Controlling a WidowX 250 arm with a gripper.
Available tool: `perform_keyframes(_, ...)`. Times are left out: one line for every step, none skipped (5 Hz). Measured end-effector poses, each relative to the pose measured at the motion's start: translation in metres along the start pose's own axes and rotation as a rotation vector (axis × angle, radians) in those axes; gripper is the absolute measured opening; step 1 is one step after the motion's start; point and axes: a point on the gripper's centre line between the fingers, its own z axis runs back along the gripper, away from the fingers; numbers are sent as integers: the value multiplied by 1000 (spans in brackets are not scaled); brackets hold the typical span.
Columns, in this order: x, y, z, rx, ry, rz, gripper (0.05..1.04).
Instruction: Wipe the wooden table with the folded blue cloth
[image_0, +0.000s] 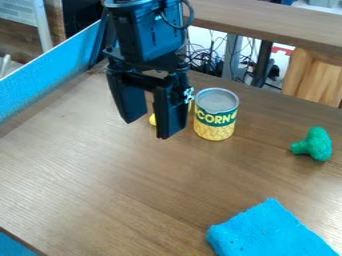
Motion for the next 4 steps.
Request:
perform_keyframes(-1, 1, -6, -1, 20, 10, 1001)
perform_keyframes(16, -26, -37, 62, 33, 22, 1001)
perform_keyframes(28, -48, -73, 69, 56, -21, 1001)
perform_keyframes(43, -68, -103, 132, 53, -74, 1001)
